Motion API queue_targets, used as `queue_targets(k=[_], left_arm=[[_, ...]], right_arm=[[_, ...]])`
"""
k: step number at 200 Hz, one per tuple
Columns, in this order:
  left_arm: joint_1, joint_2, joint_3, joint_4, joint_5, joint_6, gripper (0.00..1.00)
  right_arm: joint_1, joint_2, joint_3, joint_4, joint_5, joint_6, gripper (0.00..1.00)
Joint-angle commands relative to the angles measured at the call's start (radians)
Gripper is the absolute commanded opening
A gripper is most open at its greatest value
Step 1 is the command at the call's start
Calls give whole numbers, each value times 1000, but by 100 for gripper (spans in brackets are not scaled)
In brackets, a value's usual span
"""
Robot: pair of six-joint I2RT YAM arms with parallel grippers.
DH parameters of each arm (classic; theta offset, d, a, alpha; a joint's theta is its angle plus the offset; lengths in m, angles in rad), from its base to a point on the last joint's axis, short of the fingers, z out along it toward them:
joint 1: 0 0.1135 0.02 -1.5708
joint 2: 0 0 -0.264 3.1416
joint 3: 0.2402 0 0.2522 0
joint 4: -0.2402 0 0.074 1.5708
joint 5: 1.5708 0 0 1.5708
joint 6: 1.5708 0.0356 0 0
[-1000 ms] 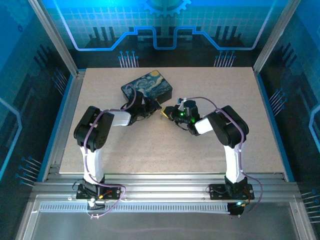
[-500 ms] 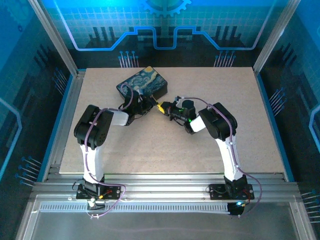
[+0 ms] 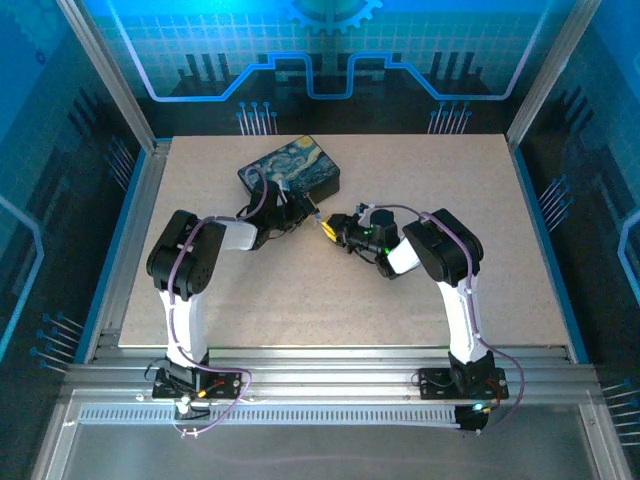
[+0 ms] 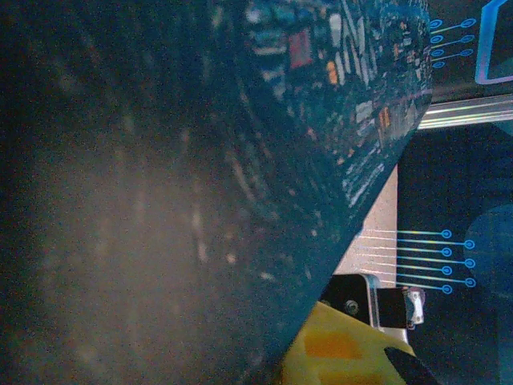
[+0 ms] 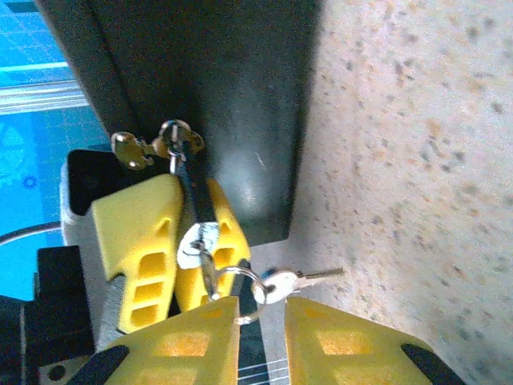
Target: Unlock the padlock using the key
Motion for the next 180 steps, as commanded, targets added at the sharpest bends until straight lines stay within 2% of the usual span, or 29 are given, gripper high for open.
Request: queue_targets(k=[1,57,110,128,167,180], left_arm=[[-9,84,-66,-314,171,-212,0],[-10,75,-67,-321,171,-206,0],[-10,78,-65,-314,174,-217,0],[-10,78,-63,-313,177,-219,0],[-9,74,-64,-320,176,-221,0],[-7,78,-59,-320,178,-224,0]], right_arm=[[4,-25,-6,52,0,-23,23],[15,14,64,76,4,-20,26],[27,53,135,37,-15,-17,24],[29,63,140,41,-16,-8,21],[38,46,131,54,-25,0,0],[45,28,107,54,-10,1,0]])
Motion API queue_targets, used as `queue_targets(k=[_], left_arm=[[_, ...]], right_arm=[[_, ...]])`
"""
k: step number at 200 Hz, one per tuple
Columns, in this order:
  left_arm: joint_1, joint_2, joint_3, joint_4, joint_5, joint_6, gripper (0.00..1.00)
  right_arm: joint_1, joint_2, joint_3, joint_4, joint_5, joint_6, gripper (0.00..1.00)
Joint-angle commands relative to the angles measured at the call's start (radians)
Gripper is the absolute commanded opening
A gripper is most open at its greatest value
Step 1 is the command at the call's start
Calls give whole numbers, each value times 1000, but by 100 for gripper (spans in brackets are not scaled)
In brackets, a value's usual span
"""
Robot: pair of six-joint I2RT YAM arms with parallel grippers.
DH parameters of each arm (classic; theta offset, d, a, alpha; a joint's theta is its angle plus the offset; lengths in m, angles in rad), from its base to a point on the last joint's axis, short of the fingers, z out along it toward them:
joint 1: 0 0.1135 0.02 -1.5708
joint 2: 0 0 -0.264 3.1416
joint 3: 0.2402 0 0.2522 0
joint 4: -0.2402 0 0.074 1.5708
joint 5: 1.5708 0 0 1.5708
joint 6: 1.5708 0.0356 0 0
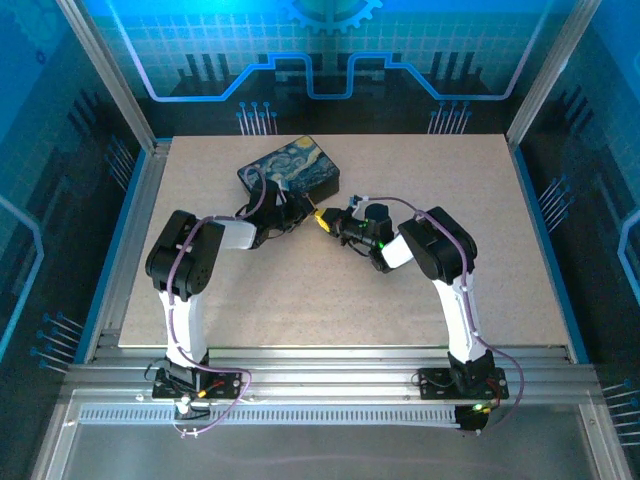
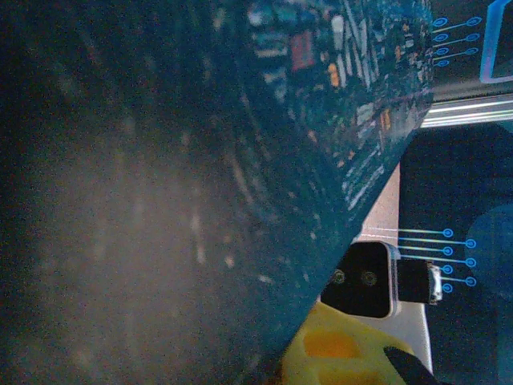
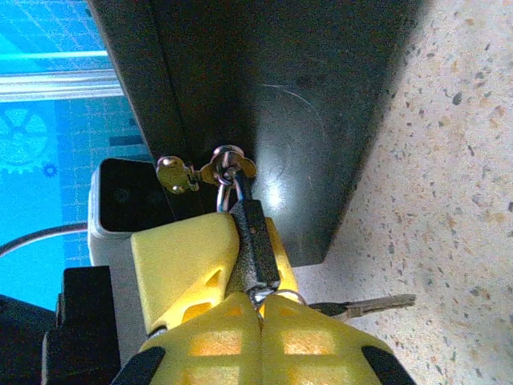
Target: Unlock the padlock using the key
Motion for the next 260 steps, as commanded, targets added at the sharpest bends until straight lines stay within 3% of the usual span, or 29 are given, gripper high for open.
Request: queue_targets(k=[1,43,77,119,144,157,188,215,242,260], left_arm=[[-11,85,-62,-294,171,-222,0],[-58,80,-17,-374,196,-170,0],[-99,93,-53,-304,225,-256,0],[-149,107,-64,-274,238,-290,0],[-153,111,-90,-241,225,-335,0],[-137,103,-95,-247,214,-331,0],[-82,64,-92,-352,169,-298,0],[-52,35,-83,-431,155,-252,0],[-45,34,-56,-487,193,-229,0],[-47,36,-18,-550,254,-188,0]], right_arm=[[31,-22,-7,37,1,1,0],[39,-39,-1,-6,120,-3,0],[42,-24,42,87,322,67,0],[57,-18,121,122,435,150,0],[46,-22,163,50,345,145,0],[33,-58,127,-15,282,104,8],[-25,-171,-8,-257,59,-129,25],[-82,-260,-148,-456,-44,-375,35],[-126,-345,-222,-547,-133,-625,37],[-93,-453,-163,-861,-60,-990,35]])
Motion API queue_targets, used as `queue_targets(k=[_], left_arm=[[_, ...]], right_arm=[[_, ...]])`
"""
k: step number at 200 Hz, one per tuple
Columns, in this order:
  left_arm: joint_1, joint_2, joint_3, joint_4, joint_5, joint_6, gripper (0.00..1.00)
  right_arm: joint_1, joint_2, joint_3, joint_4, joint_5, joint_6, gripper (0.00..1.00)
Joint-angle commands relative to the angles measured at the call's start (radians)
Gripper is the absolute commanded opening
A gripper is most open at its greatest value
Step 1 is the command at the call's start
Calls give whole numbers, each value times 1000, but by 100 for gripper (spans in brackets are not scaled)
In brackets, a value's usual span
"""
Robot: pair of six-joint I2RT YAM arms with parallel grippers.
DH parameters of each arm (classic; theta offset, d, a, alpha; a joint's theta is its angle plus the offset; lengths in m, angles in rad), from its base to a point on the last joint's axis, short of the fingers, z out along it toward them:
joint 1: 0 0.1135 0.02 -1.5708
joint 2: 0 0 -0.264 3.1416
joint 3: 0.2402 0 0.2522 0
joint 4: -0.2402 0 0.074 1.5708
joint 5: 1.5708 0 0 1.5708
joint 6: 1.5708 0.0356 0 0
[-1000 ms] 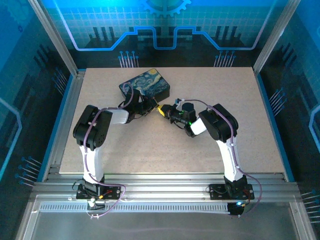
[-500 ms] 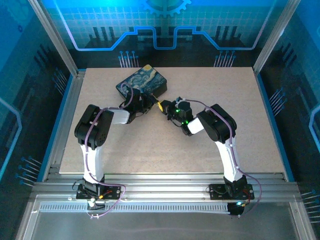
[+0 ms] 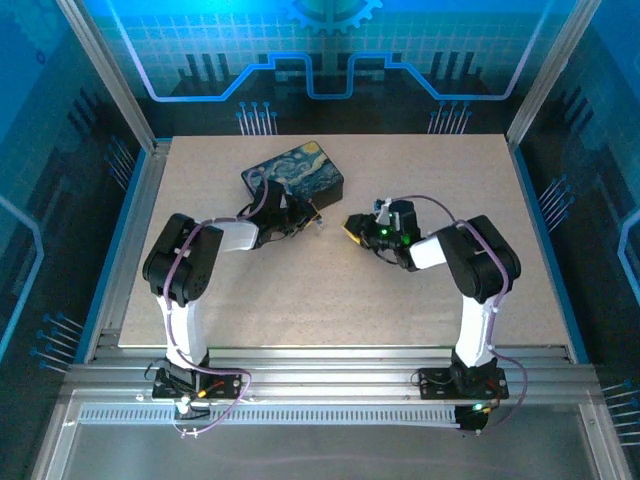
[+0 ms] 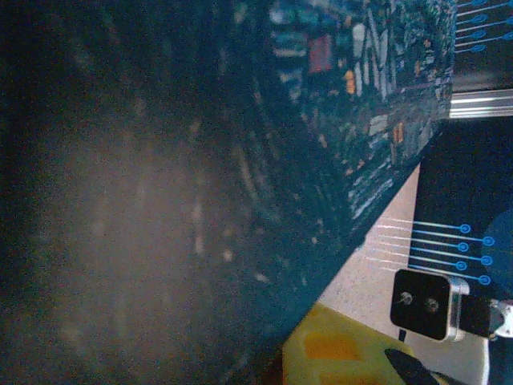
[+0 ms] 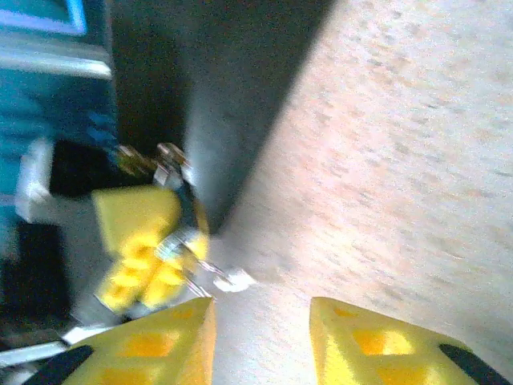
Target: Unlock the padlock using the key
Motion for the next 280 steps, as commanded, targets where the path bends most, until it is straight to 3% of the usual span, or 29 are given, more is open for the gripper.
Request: queue_targets(k=[1,12,24,43,60,90,138,178,242,280], left_arm=[[-12,83,-29,-400,276,-164,0],[-12,76,-6,-468,290,-122,0],[-12,68,17,-543,298,-73,0],[-12,56,42,-617,316,-19,0],[-12,47,51,-662,313,12,0],[-11,41,53,-674,314,17,0],[-12,37,51,-660,324,2,0],[-12,29,49,-660,327,3,0],[-12,14,38,-651,329,-10,0],[-12,12,32,-636,338,-18,0]], right_arm=[[37,-130,51,-378,-5,-519,35],[103,-192,87,-544,151,-747,35],[187,-237,107,-583,348,-952,36],[270,-267,98,-520,533,-1159,36],[302,-280,50,-382,601,-1262,35],[314,-275,-4,-209,634,-1360,34],[326,-206,-45,-96,569,-1476,42],[341,-145,-14,-66,575,-1519,43],[371,-88,39,-36,631,-1533,39],[389,-63,68,-47,661,-1547,29]])
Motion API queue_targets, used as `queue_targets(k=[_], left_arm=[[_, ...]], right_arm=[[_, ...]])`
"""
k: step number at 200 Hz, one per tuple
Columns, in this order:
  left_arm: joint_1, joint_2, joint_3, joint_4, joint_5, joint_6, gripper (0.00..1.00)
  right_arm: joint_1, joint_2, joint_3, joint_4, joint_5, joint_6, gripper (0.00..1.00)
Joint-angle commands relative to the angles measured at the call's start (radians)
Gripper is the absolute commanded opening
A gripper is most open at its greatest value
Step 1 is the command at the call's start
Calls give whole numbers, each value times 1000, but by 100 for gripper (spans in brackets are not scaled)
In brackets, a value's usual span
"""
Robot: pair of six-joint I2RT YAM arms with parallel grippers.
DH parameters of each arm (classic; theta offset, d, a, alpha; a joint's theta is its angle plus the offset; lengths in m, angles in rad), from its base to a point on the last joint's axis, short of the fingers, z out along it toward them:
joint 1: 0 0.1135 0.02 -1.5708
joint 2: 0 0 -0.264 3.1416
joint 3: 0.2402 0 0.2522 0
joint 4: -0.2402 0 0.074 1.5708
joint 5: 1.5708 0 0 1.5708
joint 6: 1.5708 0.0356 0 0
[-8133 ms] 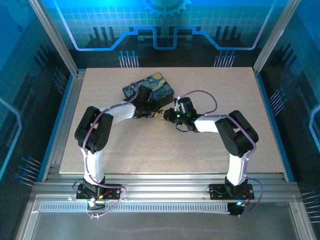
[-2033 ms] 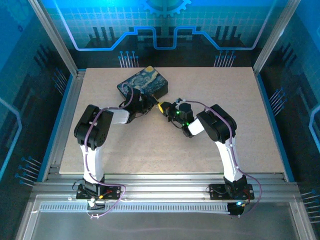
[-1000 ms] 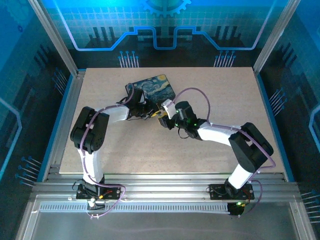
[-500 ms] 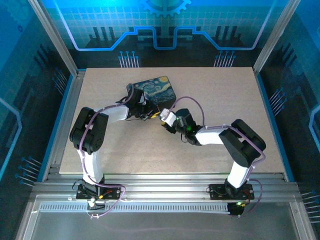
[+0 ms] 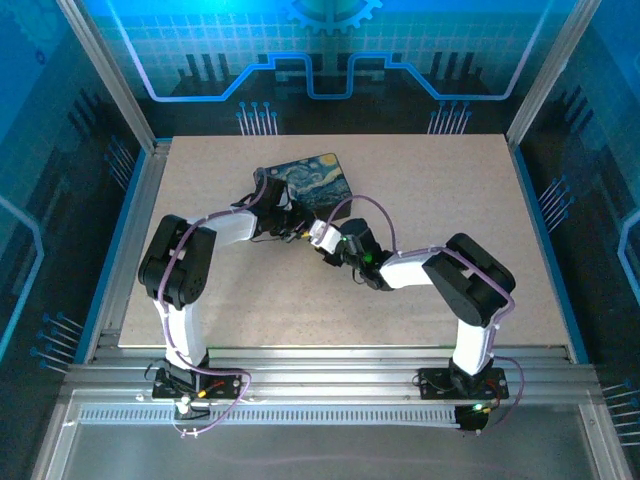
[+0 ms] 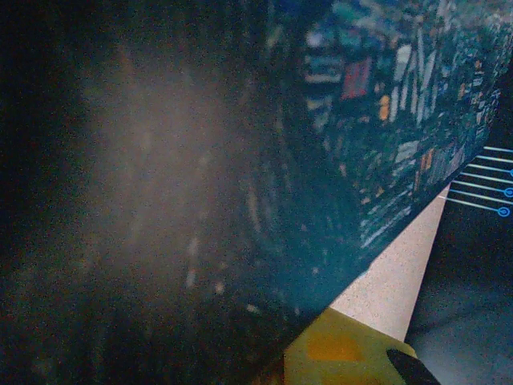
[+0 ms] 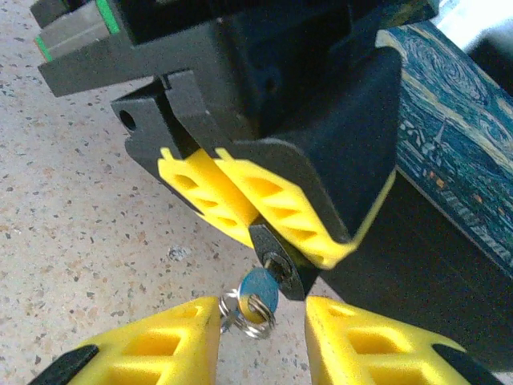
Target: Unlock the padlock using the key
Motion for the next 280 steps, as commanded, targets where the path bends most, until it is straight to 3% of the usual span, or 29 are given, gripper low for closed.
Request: queue_targets(k=[1,24,46,61,72,96,115,145,173,221,243,280], left_arm=[[-18,48,-72,-260,200,-155,0],[-18,42,-81,-247,203,-164,0],[-18,35,-99,-222,211,-186,0],[-18,24,-120,-189,207,-217,0],[-18,14,-141,-147,202,-255,0],[-21,1,-163,-86,181,-318,0],[-21,-10,-190,-21,155,-380,0],[-32,5,-191,8,141,-407,0],[-35,8,-198,11,136,-409,0],[-35,5,-213,27,126,-415,0],[-32,-8,-210,14,119,-405,15],[-26,-7,-196,-16,109,-384,20]], right_arm=[[20,28,40,37,36,-21,29],[20,38,44,40,56,-16,23],[19,49,89,16,95,4,10],[20,48,130,-69,128,63,0],[24,38,164,-142,157,134,0],[27,-24,192,-263,125,425,0],[18,-81,157,-273,89,750,0],[-12,-75,3,24,-19,1272,0],[-41,-3,-41,253,-86,1572,0],[-87,60,-61,347,-194,1789,0],[-117,77,-99,385,-224,1819,0],[-160,94,-105,392,-294,1822,0]])
